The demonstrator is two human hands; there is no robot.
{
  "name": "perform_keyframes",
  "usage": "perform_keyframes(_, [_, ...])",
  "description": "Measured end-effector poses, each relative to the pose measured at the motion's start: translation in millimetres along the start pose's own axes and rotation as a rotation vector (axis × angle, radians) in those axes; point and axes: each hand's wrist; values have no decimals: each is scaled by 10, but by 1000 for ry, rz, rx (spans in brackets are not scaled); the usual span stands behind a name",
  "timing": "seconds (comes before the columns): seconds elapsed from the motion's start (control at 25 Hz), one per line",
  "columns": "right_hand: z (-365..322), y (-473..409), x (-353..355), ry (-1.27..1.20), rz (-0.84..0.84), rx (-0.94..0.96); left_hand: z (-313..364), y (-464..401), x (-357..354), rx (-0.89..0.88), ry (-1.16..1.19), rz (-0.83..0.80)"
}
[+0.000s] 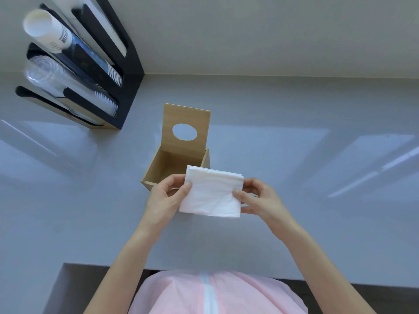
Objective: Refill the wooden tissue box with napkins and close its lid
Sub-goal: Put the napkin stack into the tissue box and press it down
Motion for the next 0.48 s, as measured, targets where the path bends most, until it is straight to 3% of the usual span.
perform_keyframes(0.28, [-173, -212, -565, 160, 199, 82, 48, -307, 501, -144, -407, 92])
perform_keyframes(0.48, [-397, -339, -855, 442, 307, 177, 139, -535, 737, -252, -488, 130])
Point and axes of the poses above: each hand's wrist, its own y-axis away from the middle knuckle, its own x-axis out of the back of the hand, z = x × y, and after that the axes turned 1 degree about z, right-handed
